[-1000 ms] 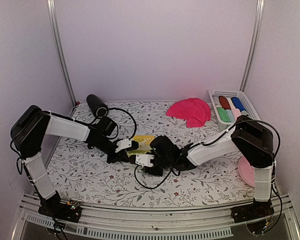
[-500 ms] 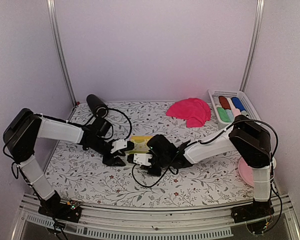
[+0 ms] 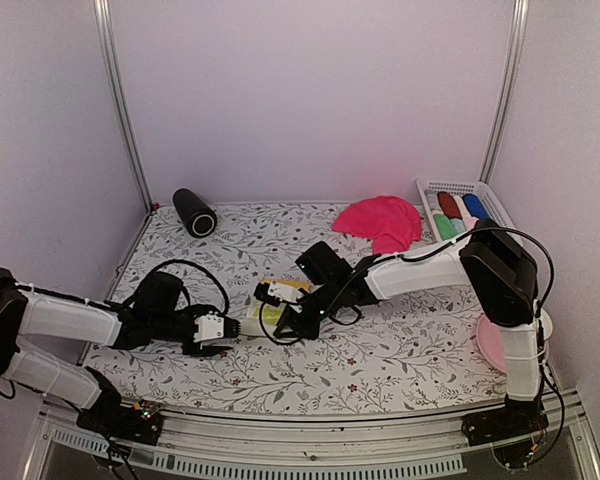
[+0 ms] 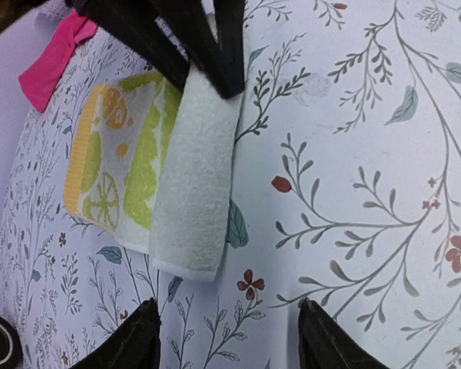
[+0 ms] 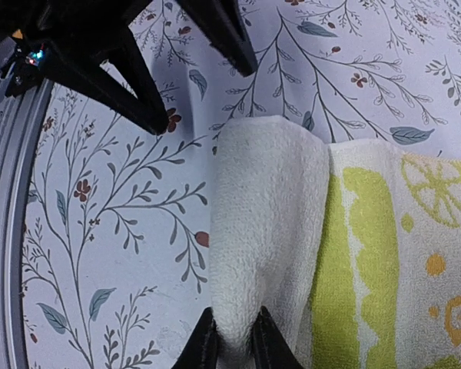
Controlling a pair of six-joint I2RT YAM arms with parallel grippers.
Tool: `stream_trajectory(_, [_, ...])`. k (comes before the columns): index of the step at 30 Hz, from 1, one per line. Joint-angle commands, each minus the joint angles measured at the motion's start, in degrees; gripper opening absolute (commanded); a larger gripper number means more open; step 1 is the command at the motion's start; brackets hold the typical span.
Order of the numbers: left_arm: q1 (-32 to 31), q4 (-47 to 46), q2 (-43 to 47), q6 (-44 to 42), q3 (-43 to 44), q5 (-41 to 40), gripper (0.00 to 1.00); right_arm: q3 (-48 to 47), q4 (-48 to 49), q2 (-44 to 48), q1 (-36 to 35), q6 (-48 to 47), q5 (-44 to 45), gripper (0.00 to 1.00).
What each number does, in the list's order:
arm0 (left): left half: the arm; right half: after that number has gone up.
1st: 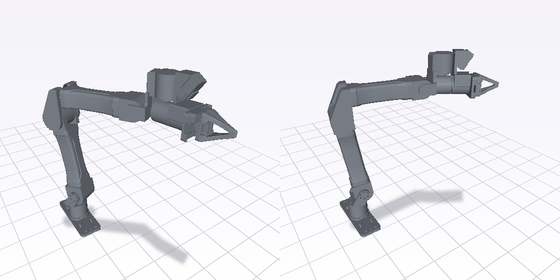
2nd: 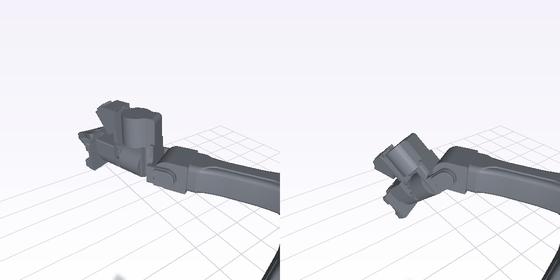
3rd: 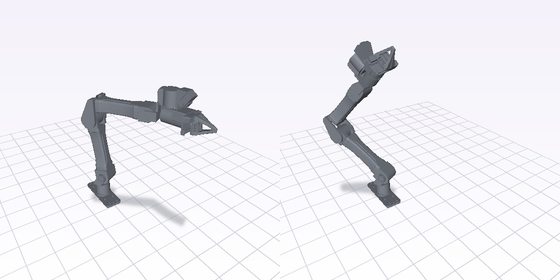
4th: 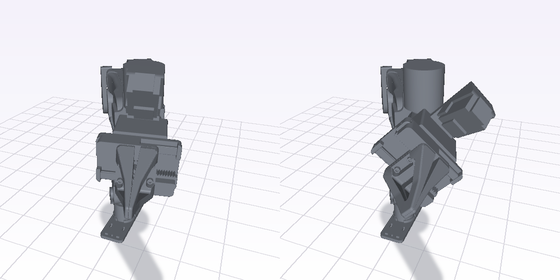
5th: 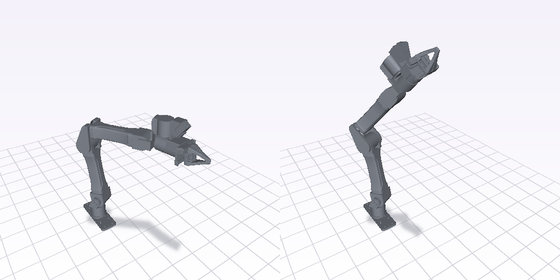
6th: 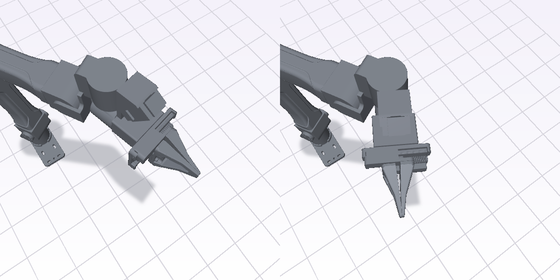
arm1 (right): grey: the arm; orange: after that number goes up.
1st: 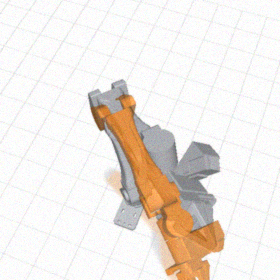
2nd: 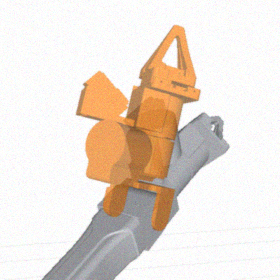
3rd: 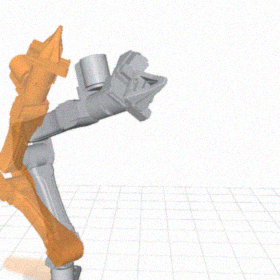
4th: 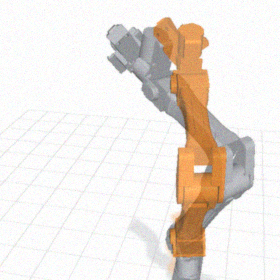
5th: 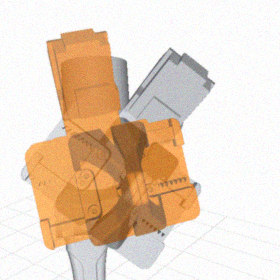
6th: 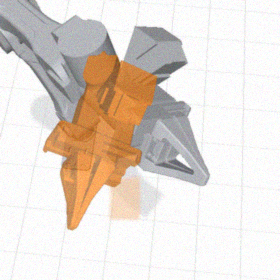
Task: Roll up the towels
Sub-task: Roll the towel at the center of the board.
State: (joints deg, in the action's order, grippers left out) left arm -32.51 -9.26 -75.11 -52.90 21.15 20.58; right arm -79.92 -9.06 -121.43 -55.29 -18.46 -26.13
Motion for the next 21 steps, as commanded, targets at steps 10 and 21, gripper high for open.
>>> stream_trajectory(10, [-6.8,-8.4,-2.6,-0.5,1.9,-4.9,0.56,-8.2,-11.1,-9.8,4.2,8.6,-10.3,0.13])
stream_trajectory(21, [-7.9,-3.0,-5.2,-0.7,5.8,-2.3,0.47,-8.9,-11.9,-11.6,6.2,10.5,-15.3,0.14])
